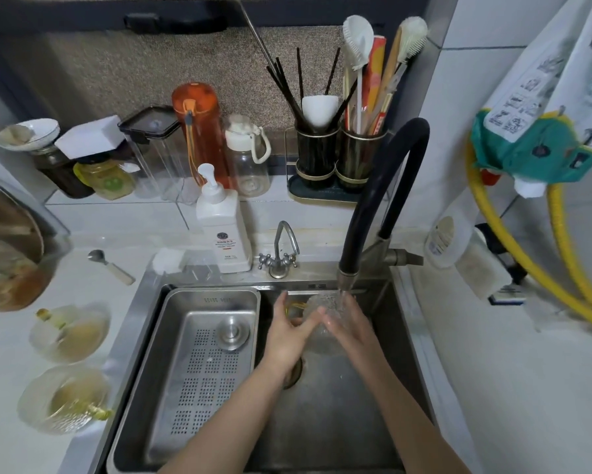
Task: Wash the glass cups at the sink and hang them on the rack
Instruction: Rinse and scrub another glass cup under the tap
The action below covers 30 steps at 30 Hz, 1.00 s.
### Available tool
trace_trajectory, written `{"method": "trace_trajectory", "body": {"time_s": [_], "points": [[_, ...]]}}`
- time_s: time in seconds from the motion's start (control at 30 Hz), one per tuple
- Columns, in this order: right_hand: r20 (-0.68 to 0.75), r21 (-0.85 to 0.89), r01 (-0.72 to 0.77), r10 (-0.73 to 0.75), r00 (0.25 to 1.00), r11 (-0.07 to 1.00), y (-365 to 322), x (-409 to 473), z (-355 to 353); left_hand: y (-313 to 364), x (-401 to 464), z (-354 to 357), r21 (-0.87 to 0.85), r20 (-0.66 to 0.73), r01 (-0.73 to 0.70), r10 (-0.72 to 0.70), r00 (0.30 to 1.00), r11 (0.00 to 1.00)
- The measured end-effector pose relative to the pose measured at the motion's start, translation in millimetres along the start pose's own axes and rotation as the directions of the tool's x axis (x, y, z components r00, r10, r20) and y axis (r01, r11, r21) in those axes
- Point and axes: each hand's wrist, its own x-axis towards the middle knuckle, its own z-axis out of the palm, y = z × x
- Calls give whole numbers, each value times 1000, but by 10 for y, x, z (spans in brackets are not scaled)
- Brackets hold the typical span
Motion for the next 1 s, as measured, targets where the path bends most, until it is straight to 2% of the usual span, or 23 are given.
{"method": "trace_trajectory", "body": {"time_s": [0.07,0.13,0.17,0.23,0.33,0.4,0.47,0.57,0.63,0.7,0.73,0.8,0.83,0.9,0.97,1.0], "points": [[-74,14,7,-6,997,1000,-35,-3,-19,54,-19,34,121,25,-72,69,997,990],[-127,-22,-58,54,990,998,-87,41,-53,50,-63,66,217,122,-173,149,981,961],[-124,-63,-85,77,989,994,-126,68,-73,26,-84,79,244,168,-217,180,969,945],[-70,-129,-61,53,996,990,-208,92,-117,-58,-75,74,239,156,-255,222,962,937],[38,-168,85,-80,996,982,-268,126,-179,-82,-25,30,30,63,-140,138,988,990],[46,-86,198,-195,980,976,-248,130,-188,-28,-14,17,-117,72,-39,48,996,992],[-9,-26,232,-232,973,972,-256,107,-142,9,-3,30,-110,98,5,6,995,994],[-134,-110,100,-115,984,989,-280,110,-90,103,-3,64,55,187,30,-39,982,998],[-172,-168,-7,-22,985,986,-194,162,-107,167,-2,78,301,231,19,-92,969,954],[-174,-194,-66,31,984,979,-137,202,-109,175,30,68,644,190,-49,-97,977,763],[-181,-201,-79,42,983,977,-140,198,-105,159,30,57,752,158,-56,-96,983,657],[-190,-236,-90,44,981,968,-156,182,-94,82,48,62,843,124,-49,-105,987,535],[-190,-246,-87,40,981,965,-182,174,-93,44,47,70,853,110,-55,-75,991,519],[-171,-266,-95,50,984,959,-230,170,-100,-29,9,101,791,86,-132,105,991,598],[-119,-194,-95,72,990,976,-270,165,-131,-64,-16,131,649,44,-261,307,951,715],[-73,-134,-75,66,995,988,-301,158,-148,-57,-44,138,585,11,-285,344,939,760]]}}
